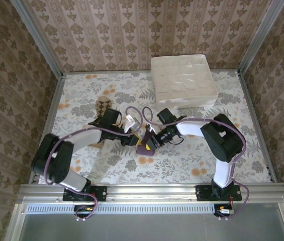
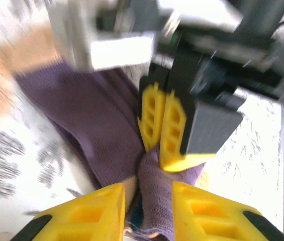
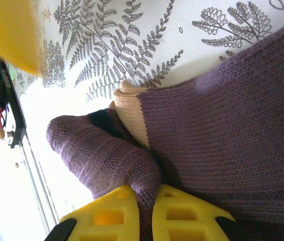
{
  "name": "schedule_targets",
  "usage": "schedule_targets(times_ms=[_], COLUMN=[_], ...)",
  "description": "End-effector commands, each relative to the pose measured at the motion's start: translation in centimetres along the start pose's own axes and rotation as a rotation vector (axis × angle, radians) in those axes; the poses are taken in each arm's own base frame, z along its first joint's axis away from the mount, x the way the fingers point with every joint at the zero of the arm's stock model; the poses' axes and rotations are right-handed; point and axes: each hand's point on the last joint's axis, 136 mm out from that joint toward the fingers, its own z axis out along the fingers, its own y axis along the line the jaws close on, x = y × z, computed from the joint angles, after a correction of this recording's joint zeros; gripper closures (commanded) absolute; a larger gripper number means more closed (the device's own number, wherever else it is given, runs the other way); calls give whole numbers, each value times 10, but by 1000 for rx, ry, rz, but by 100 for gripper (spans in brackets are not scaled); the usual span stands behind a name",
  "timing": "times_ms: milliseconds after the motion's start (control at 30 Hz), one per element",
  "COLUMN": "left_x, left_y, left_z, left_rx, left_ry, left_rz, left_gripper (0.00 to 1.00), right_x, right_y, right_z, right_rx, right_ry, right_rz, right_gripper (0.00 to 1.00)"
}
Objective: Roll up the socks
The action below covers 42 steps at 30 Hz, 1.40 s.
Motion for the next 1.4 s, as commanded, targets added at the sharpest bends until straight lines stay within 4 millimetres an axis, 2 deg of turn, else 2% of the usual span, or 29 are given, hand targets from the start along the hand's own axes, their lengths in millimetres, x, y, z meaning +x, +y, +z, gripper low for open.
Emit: schedule_targets(times_ms=[0,67,167,333,433,667,733,800,933,967,1133,1267,1367], left_x=[-21,-29,-27,2,14,38,40,40,47,49,56,69,82], left_y=[-4,-9,-14,-29,-37,-41,-40,-38,-32,-29,-13,-1,4], left_z=[-18,-28,-36,-24,-13,16,23,29,38,40,45,50,53], left_rx=[-73,-120,-244,-441,-454,-385,-371,-361,-348,-352,-399,-418,-403], left_ry=[-83,-120,-108,68,143,252,272,284,321,332,378,438,475], left_rz=[173,273,468,921,1034,1097,1107,1119,1126,1126,1119,1126,1130], left_gripper=[71,70,66,59,60,61,61,61,62,62,62,62,62], right_x=[57,58,59,58,56,51,49,49,50,56,58,60,59], right_y=[-35,-36,-38,-40,-44,-49,-50,-51,-53,-53,-53,-50,-47], right_z=[15,15,15,14,13,10,10,10,12,11,12,15,16], right_rx=[129,136,147,170,200,256,265,271,271,275,273,251,229], right_ry=[192,205,219,230,226,228,225,224,231,253,266,283,289], right_rz=[200,215,236,259,268,266,265,266,268,283,282,287,290], right_gripper=[100,100,100,100,91,89,85,78,76,77,79,90,92])
